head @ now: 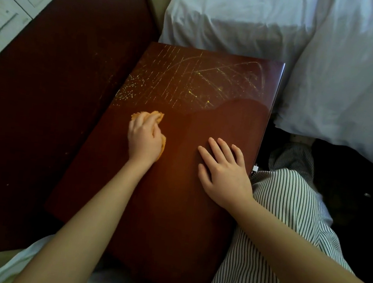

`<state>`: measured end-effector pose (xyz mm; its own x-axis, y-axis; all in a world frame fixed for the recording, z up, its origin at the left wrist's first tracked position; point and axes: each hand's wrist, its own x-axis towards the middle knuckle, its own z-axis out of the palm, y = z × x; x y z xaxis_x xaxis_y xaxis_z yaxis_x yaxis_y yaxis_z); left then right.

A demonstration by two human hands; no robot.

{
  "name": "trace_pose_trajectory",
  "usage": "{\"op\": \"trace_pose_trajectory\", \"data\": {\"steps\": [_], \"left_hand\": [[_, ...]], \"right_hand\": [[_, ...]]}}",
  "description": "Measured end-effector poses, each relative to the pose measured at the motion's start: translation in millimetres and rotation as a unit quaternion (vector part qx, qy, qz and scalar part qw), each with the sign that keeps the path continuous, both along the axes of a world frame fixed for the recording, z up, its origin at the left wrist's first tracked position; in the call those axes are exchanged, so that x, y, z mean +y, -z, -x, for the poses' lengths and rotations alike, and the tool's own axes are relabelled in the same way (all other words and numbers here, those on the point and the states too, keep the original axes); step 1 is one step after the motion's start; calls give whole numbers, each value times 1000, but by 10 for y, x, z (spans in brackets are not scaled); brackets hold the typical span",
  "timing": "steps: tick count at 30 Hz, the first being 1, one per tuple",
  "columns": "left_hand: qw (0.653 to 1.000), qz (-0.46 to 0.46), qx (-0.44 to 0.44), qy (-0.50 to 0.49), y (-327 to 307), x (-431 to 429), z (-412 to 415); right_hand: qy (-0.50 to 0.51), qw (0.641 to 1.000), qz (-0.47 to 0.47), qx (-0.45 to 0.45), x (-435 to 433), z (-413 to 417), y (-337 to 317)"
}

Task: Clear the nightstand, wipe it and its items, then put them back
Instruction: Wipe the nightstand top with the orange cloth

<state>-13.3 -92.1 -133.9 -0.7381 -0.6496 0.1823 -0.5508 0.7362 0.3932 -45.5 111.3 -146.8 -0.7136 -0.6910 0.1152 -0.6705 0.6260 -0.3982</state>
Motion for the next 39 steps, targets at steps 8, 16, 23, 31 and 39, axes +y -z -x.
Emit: {"op": "trace_pose_trajectory", "data": {"steps": [8,16,23,31,39], "left_hand": [[998,6,-13,64,35,433,284],[992,2,-10,122,26,219,-66],[999,-1,-16,-48,-13,379,314],[991,0,-49,123,-3,635,213],[997,2,-27,78,-47,658,67]], "right_hand": [[2,1000,-6,-3,-7,-9,-6],[-5,1000,-17,-19,2,-7,-29],[-15,999,-16,-46,12,-4,-63],[18,987,119,-107,97,41,-134],[-1,997,72,22,267,574,-198]]}}
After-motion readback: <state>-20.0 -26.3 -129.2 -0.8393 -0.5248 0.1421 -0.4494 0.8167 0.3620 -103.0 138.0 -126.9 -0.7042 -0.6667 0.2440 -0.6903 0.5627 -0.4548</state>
